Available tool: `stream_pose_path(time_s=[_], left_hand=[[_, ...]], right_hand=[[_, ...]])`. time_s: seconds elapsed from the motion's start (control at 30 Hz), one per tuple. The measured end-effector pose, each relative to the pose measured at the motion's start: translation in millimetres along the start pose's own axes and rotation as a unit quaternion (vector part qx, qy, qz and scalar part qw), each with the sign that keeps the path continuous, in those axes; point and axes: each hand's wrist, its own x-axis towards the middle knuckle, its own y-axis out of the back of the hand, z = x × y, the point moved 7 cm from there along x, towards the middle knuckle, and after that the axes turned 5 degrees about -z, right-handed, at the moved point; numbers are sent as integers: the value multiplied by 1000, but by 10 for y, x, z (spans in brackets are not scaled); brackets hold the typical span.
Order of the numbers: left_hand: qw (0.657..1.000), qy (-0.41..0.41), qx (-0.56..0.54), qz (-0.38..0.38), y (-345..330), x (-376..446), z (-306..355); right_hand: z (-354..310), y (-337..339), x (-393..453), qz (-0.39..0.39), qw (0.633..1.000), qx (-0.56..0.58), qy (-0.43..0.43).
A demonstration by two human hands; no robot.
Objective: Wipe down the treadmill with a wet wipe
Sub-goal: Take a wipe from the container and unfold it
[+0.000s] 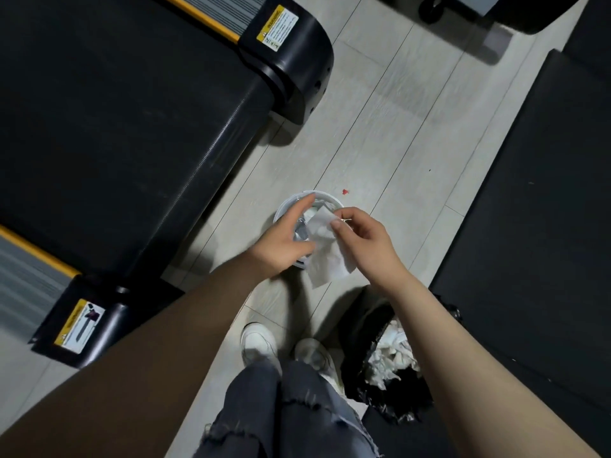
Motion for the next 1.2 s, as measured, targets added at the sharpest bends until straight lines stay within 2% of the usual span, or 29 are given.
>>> stream_pose_path(time_s=[0.1,0.17,0.23,0.3,0.33,0.4,0.5,0.57,0.63,0.67,0.77,0.87,0.93,1.03,1.2], left_hand=[[996,14,-39,-77,-30,56,61],[998,32,-9,-55,53,88,-47],[997,47,52,17,219,112,-201],[983,55,139,108,429,88,-361],[970,57,178,156,529,60,-435],[946,55,224,230,666,-12,-552],[924,90,259,268,752,39,-754],[920,100,274,264,755,112,-858],[923,57,294,240,721,190,-931],[921,22,323,216,668,240,-979],[883,-41,454,115,434,376,-1197],[841,-90,529,71,205,485,-1365],[808,-130,573,43,68,529,-1424],[741,-164,651,-8,-38,574,-1548],[674,-254,691,67,5,675,-1597]], right_hand=[[-21,30,-44,-21,1000,22,-10],[104,98,4,13,998,41,-43],[355,172,105,58,994,19,-92],[641,256,246,89,985,-81,-123],[766,260,328,80,976,-159,-126],[994,169,489,18,940,-320,-120],[1291,-53,710,-75,887,-445,-100],[1417,-184,858,-121,839,-527,-59],[1537,-334,949,-179,766,-617,-7],[1603,-390,960,-207,744,-635,2],[1741,-441,971,-244,716,-653,30],[1826,-376,1019,-247,679,-688,72],[1857,-331,1062,-244,668,-698,89],[1854,-291,1164,-232,678,-691,96],[1766,-298,1404,-207,674,-706,68]])
